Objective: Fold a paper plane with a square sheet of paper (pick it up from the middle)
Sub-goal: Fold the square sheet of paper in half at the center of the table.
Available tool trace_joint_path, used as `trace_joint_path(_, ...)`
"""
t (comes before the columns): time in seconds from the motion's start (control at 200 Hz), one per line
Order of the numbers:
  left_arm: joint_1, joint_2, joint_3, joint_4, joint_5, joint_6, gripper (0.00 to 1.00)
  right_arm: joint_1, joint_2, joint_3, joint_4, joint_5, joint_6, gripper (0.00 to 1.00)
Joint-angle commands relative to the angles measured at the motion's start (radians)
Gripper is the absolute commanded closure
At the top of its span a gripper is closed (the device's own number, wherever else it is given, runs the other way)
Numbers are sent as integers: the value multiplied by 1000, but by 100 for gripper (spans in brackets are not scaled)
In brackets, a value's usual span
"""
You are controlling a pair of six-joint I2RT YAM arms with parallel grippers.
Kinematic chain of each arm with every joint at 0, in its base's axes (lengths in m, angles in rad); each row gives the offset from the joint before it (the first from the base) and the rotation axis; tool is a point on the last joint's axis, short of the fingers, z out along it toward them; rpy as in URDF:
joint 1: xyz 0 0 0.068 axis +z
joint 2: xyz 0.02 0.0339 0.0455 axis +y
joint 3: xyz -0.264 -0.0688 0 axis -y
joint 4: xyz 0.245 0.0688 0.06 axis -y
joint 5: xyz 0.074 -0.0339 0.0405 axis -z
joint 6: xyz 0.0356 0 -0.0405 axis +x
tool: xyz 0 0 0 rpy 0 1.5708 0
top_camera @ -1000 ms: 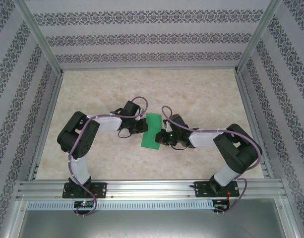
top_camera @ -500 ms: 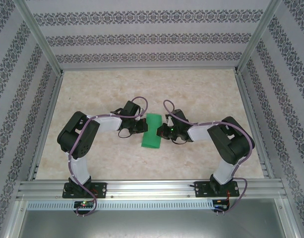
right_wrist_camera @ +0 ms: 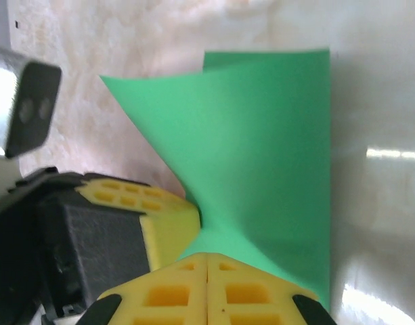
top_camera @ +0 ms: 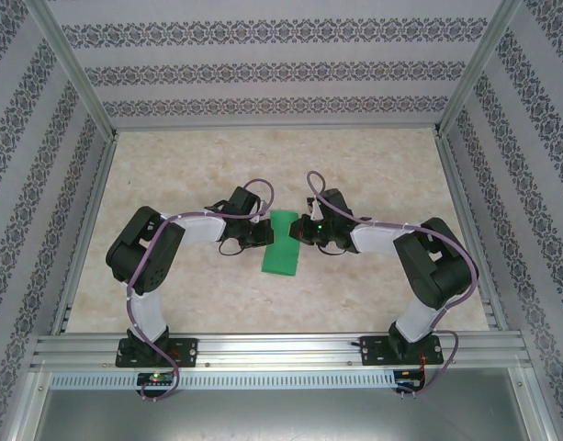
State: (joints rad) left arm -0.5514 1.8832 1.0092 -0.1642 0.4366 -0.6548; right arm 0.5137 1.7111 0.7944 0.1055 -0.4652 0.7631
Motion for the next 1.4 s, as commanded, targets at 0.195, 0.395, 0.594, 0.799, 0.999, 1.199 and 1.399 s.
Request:
trace_joint_path(0.195, -19, 59, -22, -127, -67, 31, 100, -20, 112, -42, 17, 23, -11, 94)
trace_joint_path(0.395, -19, 59, -26, -130, -72, 32, 100, -24, 40, 11, -58, 8, -27, 93)
trace_joint_path(0.594, -20, 61, -24, -131, -72, 32, 100, -39, 63, 113, -120, -7, -61, 93)
trace_joint_path(0.799, -19, 63, -18, -136, -70, 37, 100, -61, 148, 103, -84, 4, -48, 93)
trace_joint_path(0.999, -19, 65, -17, -142, -72, 42, 100, -66, 178, 109, -97, 3, -37, 93)
trace_joint_path(1.199, -20, 64, -20, -146, -76, 44, 100, -76, 110, 162, -154, -1, -43, 92)
trace_joint_path(1.399, -19, 66, -16, -147, -76, 46, 100, -93, 138, 218, -186, -2, -61, 92)
